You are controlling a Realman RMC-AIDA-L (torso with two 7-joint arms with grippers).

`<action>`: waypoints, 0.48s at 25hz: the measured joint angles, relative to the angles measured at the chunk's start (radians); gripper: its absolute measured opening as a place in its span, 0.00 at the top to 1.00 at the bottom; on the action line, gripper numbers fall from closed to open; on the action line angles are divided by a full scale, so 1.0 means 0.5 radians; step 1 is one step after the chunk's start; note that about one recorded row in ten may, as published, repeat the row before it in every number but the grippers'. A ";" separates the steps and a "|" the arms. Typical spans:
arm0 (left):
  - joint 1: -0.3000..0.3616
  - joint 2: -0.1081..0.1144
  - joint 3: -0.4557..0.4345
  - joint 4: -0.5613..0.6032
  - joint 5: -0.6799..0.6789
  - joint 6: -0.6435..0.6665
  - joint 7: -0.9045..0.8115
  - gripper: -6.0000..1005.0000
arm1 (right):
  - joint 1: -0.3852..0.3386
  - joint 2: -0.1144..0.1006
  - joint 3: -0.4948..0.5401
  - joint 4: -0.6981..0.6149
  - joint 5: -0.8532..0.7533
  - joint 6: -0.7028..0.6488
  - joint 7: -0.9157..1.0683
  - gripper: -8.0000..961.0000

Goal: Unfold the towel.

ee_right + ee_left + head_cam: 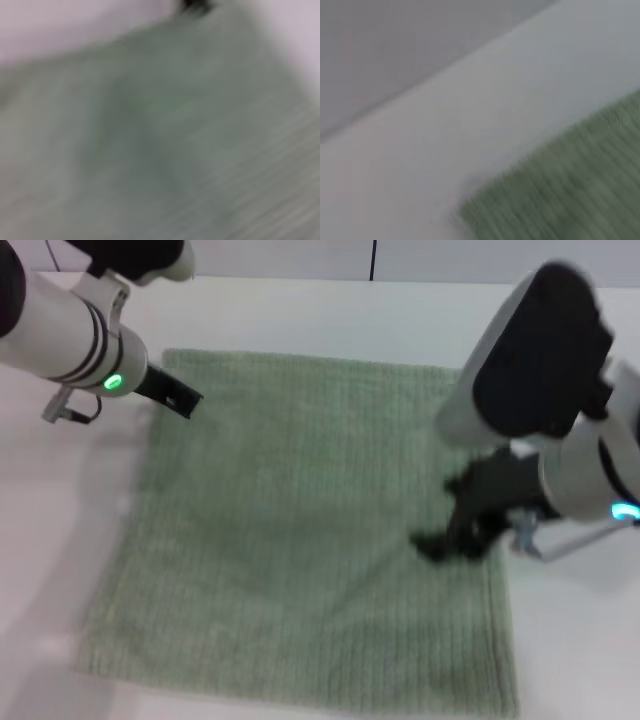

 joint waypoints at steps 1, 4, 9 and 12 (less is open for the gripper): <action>0.015 0.000 0.000 -0.037 0.027 0.033 -0.010 0.94 | -0.049 0.000 0.000 0.024 -0.064 -0.132 -0.002 0.29; 0.116 0.006 0.005 -0.209 0.068 0.250 -0.017 0.94 | -0.219 -0.004 -0.001 0.056 -0.120 -0.576 -0.033 0.29; 0.431 0.005 0.017 -0.448 0.069 1.062 0.019 0.94 | -0.581 -0.001 -0.007 0.056 -0.139 -1.410 -0.073 0.29; 0.708 -0.002 0.083 -0.425 0.047 1.936 -0.016 0.94 | -0.888 0.008 -0.093 -0.110 -0.120 -2.334 -0.151 0.29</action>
